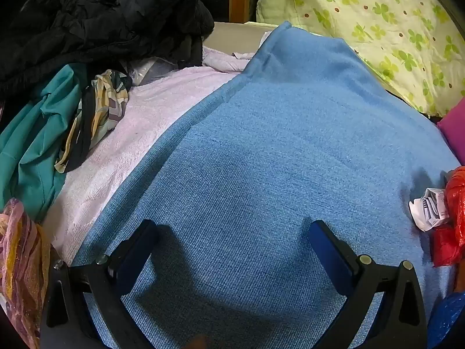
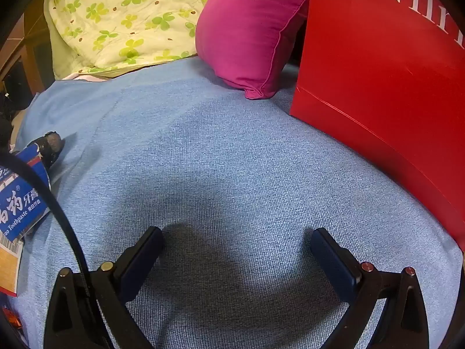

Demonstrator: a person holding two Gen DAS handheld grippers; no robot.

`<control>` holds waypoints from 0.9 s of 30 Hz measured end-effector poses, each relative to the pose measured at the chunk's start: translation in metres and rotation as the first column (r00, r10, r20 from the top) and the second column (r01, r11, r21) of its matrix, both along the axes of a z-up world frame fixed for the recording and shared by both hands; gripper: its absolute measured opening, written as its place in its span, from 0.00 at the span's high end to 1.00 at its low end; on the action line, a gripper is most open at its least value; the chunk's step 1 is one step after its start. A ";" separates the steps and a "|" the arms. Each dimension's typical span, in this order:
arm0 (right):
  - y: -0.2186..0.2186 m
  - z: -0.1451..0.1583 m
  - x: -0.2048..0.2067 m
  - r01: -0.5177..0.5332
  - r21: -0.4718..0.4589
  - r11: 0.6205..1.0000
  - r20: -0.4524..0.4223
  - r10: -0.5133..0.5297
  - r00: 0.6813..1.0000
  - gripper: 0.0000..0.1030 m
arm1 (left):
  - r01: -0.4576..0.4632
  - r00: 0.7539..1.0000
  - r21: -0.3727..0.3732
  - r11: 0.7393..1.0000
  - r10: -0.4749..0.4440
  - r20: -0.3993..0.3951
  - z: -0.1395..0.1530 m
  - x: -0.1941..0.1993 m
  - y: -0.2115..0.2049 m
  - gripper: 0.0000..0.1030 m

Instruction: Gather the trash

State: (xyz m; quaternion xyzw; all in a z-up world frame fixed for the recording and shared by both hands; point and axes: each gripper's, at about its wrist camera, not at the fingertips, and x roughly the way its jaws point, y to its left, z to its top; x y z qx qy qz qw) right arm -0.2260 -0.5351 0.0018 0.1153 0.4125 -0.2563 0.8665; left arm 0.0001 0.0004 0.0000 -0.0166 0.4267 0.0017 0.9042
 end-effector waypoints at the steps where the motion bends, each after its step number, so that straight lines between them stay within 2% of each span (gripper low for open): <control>1: 0.000 0.000 0.000 0.000 0.001 1.000 -0.003 0.000 1.000 0.00 | 0.000 1.000 0.000 1.000 0.000 0.000 0.000 0.000 0.000 0.00; 6: 0.000 0.000 0.000 0.000 0.000 1.000 -0.002 0.000 1.000 0.00 | -0.007 1.000 0.021 1.000 0.007 0.000 0.002 0.000 -0.004 0.00; 27: 0.000 0.000 0.000 0.000 -0.001 1.000 -0.002 0.000 1.000 0.00 | -0.005 1.000 0.005 1.000 0.005 0.006 0.001 -0.002 -0.001 0.00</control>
